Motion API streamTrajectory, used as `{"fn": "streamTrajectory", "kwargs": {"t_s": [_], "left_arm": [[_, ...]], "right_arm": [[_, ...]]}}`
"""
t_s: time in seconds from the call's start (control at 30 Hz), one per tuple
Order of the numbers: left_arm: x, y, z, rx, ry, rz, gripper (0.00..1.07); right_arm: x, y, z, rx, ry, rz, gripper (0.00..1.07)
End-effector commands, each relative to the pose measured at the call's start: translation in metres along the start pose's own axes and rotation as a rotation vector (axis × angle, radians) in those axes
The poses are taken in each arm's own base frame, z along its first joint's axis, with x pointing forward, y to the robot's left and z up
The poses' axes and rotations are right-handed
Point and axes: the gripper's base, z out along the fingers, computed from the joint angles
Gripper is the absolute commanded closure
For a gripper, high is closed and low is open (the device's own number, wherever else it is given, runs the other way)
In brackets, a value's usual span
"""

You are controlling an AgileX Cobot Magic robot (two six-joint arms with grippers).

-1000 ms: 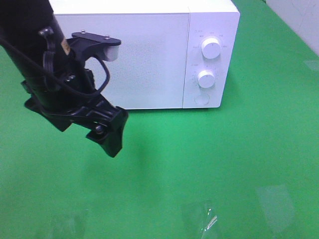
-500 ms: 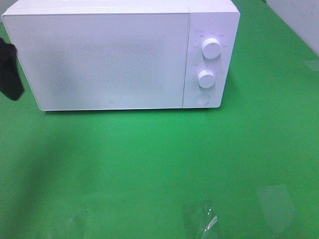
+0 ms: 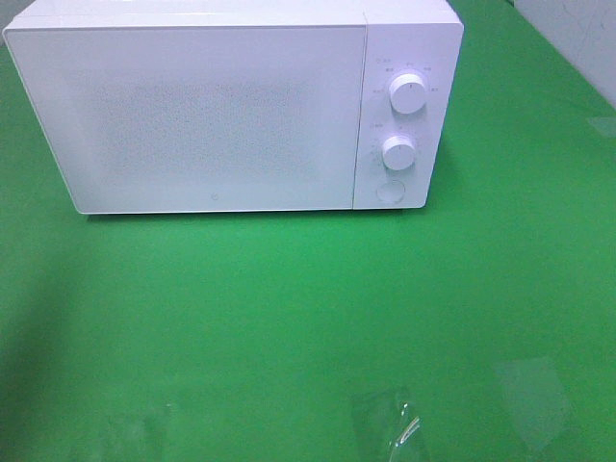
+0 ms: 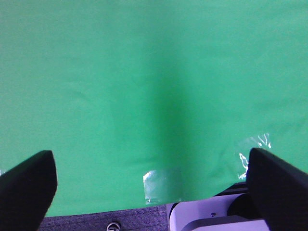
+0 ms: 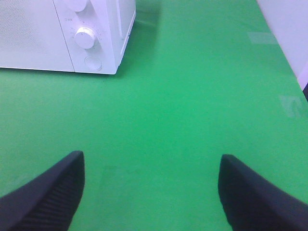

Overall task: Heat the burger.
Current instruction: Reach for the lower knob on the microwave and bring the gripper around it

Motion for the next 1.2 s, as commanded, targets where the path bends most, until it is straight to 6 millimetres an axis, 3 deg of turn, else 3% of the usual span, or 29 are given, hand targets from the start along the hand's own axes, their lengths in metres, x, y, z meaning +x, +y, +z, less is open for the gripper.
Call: {"fn": "streamTrajectory", "kwargs": {"t_s": [0.03, 0.1, 0.13, 0.17, 0.27, 0.33, 0.37, 0.4, 0.6, 0.63, 0.87, 1.1, 1.2], "left_arm": [[0.025, -0.003, -0.003, 0.011, 0.038, 0.03, 0.07], [0.056, -0.006, -0.005, 0.008, -0.016, 0.075, 0.07], [0.056, -0.006, -0.005, 0.008, -0.016, 0.075, 0.07], [0.072, -0.007, -0.004, 0.005, -0.048, 0.082, 0.07], [0.078, -0.008, -0.002, 0.004, -0.054, 0.08, 0.07], [0.104, -0.01, 0.004, 0.0, -0.097, 0.08, 0.07], [0.104, -0.01, 0.004, 0.0, -0.097, 0.08, 0.07], [0.116, -0.01, 0.008, -0.001, -0.104, 0.081, 0.07], [0.14, -0.012, 0.012, -0.017, -0.211, 0.086, 0.07], [0.143, -0.013, 0.004, -0.03, -0.313, 0.089, 0.07], [0.175, -0.016, -0.01, -0.059, -0.519, 0.103, 0.07], [0.199, -0.019, -0.022, -0.078, -0.689, 0.115, 0.07], [0.201, -0.02, -0.023, -0.076, -0.707, 0.115, 0.07]], "right_arm": [[0.001, 0.0, -0.004, 0.002, -0.035, -0.005, 0.34], [0.001, 0.0, -0.004, 0.002, -0.035, -0.005, 0.34], [0.001, 0.0, -0.004, 0.002, -0.035, -0.005, 0.34], [0.001, 0.0, -0.004, 0.002, -0.035, -0.005, 0.34], [0.001, 0.0, -0.004, 0.002, -0.035, -0.005, 0.34], [0.001, 0.0, -0.004, 0.002, -0.035, -0.005, 0.34], [0.001, 0.0, -0.004, 0.002, -0.035, -0.005, 0.34], [0.001, 0.0, -0.004, 0.002, -0.035, -0.005, 0.34], [0.001, 0.0, -0.004, 0.002, -0.035, -0.005, 0.34], [0.001, 0.0, -0.004, 0.002, -0.035, -0.005, 0.34], [0.001, 0.0, -0.004, 0.002, -0.035, -0.005, 0.34], [0.001, 0.0, -0.004, 0.002, -0.035, -0.005, 0.34], [0.001, 0.0, -0.004, 0.002, -0.035, -0.004, 0.34]]}}
